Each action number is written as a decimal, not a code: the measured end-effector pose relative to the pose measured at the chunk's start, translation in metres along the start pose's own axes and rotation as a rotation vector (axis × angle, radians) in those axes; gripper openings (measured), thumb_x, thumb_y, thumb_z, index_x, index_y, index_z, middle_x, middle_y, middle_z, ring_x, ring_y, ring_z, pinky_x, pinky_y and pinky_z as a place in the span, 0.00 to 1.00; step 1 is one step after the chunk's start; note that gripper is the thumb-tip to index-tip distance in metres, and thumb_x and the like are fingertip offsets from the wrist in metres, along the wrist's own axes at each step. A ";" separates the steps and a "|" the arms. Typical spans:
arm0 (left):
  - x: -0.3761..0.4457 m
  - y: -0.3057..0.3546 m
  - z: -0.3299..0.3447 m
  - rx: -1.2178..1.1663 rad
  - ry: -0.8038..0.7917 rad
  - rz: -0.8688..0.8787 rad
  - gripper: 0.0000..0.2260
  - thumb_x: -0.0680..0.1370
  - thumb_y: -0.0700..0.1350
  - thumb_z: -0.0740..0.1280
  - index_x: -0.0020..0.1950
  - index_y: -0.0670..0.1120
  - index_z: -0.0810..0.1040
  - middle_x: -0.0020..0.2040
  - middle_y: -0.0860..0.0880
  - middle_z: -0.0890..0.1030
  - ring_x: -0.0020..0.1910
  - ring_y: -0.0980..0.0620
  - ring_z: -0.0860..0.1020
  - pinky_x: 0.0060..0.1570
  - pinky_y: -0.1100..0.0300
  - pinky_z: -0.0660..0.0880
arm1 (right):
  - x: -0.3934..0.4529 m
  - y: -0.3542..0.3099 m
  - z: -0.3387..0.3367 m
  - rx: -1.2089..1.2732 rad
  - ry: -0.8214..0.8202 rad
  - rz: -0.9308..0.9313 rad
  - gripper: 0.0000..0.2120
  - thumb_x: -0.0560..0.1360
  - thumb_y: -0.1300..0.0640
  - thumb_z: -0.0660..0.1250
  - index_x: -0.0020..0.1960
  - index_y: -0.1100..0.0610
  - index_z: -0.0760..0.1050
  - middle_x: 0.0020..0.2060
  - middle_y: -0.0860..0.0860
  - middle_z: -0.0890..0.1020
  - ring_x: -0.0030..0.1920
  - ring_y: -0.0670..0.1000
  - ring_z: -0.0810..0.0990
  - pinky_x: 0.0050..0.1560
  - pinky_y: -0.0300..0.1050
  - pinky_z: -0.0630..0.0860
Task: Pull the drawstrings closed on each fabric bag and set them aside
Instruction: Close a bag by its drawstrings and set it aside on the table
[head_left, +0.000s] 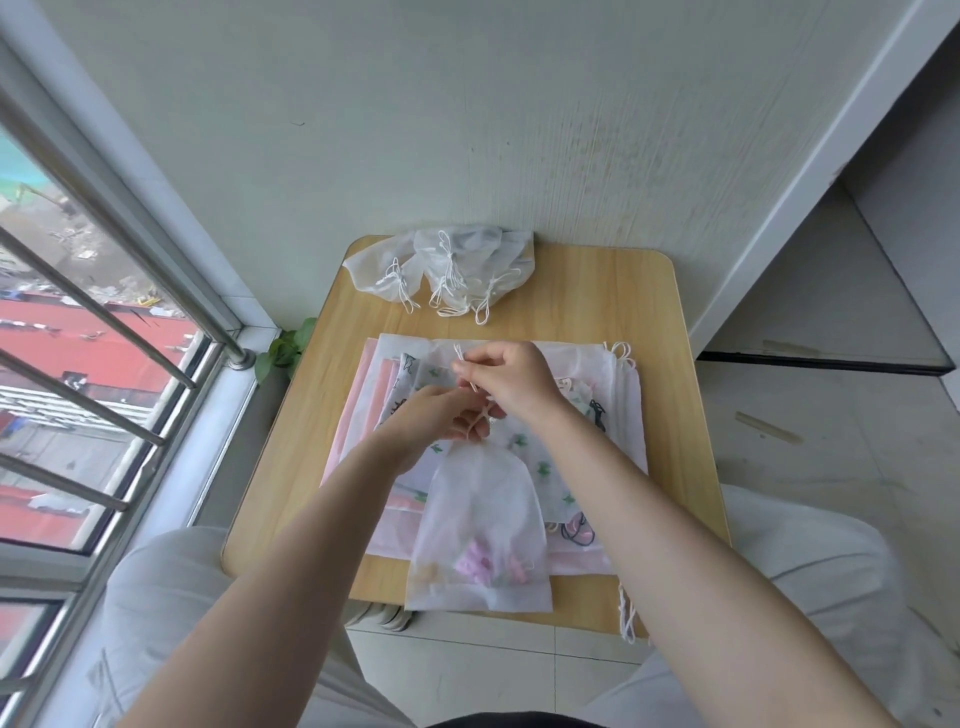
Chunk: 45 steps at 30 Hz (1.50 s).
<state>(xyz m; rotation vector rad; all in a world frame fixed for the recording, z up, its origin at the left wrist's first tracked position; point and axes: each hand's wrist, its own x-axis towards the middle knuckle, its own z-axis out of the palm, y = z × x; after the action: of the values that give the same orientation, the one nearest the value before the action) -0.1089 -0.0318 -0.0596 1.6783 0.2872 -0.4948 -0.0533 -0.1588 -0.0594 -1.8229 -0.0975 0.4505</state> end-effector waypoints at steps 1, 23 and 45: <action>0.000 -0.001 0.000 -0.003 -0.014 0.012 0.12 0.80 0.42 0.62 0.42 0.43 0.83 0.38 0.44 0.82 0.39 0.50 0.78 0.53 0.56 0.77 | 0.001 0.001 0.001 -0.007 -0.002 -0.001 0.05 0.74 0.54 0.73 0.47 0.55 0.83 0.37 0.52 0.85 0.30 0.44 0.79 0.26 0.36 0.72; 0.012 -0.015 -0.013 0.040 0.148 -0.043 0.08 0.70 0.37 0.76 0.48 0.44 0.85 0.47 0.41 0.85 0.47 0.45 0.83 0.53 0.57 0.80 | -0.019 0.019 -0.021 -0.499 -0.400 0.129 0.12 0.74 0.47 0.70 0.41 0.55 0.83 0.35 0.48 0.76 0.36 0.47 0.73 0.37 0.38 0.69; 0.008 -0.018 -0.003 0.013 0.409 0.167 0.08 0.71 0.34 0.76 0.40 0.47 0.84 0.34 0.52 0.84 0.34 0.59 0.80 0.41 0.65 0.78 | 0.011 0.054 -0.013 0.382 -0.440 0.426 0.10 0.74 0.62 0.70 0.55 0.64 0.79 0.47 0.58 0.81 0.50 0.57 0.78 0.59 0.52 0.72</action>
<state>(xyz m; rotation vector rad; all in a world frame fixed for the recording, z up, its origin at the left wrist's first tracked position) -0.1097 -0.0269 -0.0789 1.7910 0.4361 -0.0241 -0.0478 -0.1836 -0.1097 -1.3399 0.0753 1.0918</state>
